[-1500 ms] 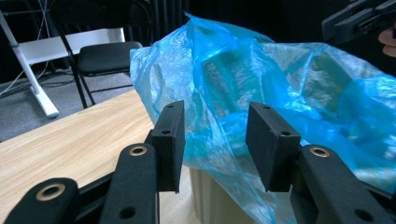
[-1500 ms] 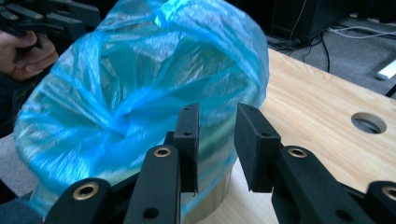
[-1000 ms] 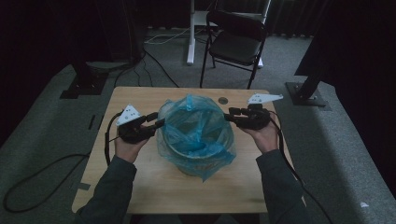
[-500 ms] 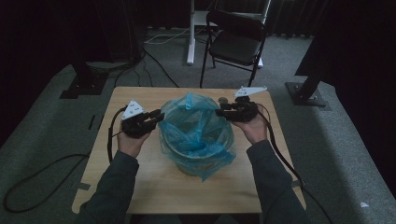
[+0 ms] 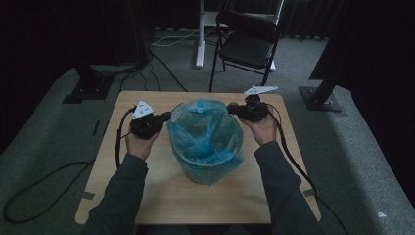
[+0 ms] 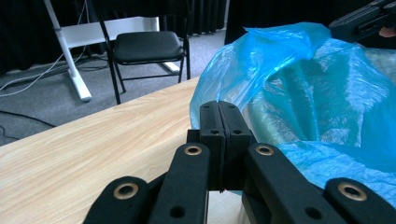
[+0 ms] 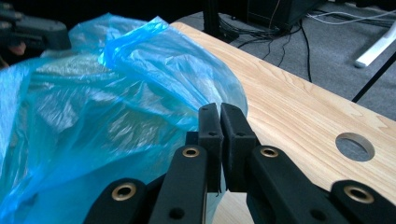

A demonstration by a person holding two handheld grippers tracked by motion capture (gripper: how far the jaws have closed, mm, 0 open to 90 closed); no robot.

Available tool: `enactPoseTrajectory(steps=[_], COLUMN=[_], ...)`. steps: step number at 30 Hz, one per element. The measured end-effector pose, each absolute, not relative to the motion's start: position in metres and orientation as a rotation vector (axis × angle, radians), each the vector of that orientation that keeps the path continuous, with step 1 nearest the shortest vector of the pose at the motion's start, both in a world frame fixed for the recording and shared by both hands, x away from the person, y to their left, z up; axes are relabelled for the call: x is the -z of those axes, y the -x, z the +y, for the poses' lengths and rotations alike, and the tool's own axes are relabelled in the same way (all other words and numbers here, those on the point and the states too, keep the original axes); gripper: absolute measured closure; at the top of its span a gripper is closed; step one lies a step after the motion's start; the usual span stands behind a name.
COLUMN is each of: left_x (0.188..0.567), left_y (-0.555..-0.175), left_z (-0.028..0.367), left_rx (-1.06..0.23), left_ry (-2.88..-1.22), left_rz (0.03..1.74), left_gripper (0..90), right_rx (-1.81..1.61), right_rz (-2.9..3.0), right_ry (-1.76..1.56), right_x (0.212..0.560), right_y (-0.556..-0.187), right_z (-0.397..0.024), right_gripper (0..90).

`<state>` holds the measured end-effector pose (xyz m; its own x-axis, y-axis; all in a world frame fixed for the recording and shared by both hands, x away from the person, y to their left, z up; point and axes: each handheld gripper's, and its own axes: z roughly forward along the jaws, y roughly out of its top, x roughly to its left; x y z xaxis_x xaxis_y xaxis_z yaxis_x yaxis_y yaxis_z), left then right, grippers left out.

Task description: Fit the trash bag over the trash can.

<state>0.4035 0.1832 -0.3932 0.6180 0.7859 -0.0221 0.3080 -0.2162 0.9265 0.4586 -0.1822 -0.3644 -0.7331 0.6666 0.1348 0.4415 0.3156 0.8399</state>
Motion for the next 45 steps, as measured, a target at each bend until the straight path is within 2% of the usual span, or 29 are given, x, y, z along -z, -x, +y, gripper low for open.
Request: enactPoseTrajectory(steps=[9,20,41,45], left_x=[0.409,0.424,0.445,0.447], left_y=[-0.42,-0.423,-0.404,-0.401], left_z=[0.175,0.172,0.17,0.172], left_rx=[-0.536,-0.498,-0.42,-0.363], left_ry=[-1.832,-1.866,-1.897,-1.88], left_rz=[0.935,0.964,0.944,0.92], left_gripper=[89.4,89.4,87.3,86.1], right_rx=[-1.31,-1.205,-1.184,-1.173], right_rz=[2.381,2.415,2.512,2.532], right_ry=[-1.121,-1.255,-1.182,-1.162], right_x=[0.38,0.396,0.419,0.42], right_y=[-0.476,-0.481,-0.446,-0.439], right_z=[-0.18,-0.185,-0.192,-0.192], right_gripper=[89.4,89.8,89.7,89.7])
